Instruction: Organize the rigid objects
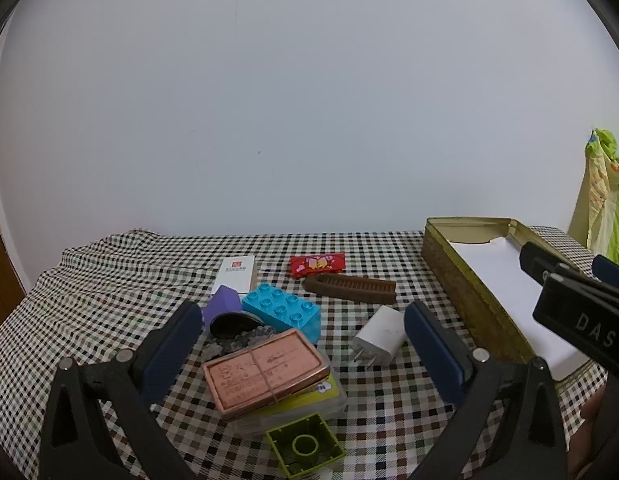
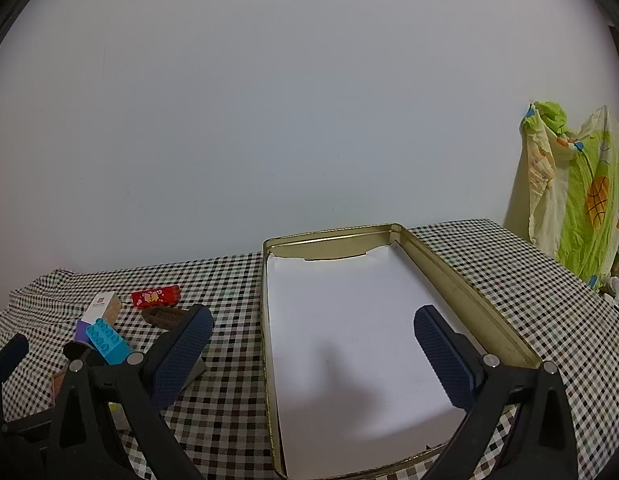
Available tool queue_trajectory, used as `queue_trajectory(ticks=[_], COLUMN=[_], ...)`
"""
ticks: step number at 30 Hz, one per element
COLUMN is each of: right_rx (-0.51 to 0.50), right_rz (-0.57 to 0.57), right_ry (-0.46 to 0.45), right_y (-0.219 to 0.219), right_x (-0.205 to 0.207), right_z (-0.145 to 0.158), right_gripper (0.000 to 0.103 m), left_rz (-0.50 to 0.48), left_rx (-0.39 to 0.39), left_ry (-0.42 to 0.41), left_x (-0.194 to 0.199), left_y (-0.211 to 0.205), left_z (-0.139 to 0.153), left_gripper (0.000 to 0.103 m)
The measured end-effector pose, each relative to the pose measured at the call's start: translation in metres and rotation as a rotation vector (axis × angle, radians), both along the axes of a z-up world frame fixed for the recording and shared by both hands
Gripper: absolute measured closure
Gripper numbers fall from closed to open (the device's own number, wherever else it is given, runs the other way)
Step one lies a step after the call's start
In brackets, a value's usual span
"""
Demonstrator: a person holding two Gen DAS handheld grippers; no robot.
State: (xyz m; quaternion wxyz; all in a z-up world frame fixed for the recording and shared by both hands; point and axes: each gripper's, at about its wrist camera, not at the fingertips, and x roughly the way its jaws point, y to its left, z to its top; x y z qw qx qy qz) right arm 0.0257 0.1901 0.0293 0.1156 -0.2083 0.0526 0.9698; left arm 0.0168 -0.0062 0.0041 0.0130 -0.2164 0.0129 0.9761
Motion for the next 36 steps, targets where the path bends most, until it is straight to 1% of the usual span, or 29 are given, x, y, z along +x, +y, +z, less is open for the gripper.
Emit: queue_trajectory(ticks=[36], right_rx=[0.008], right_rz=[0.009], right_ry=[0.005], right_y=[-0.0026], right_x=[-0.0005], right_z=[-0.0024], right_gripper=[0.001], left_rz=[-0.002], left_rx=[-0.001], left_ry=[-0.011], left_x=[0.0004], left_y=[-0.0047], left_z=[-0.0008], left_gripper=[0.001])
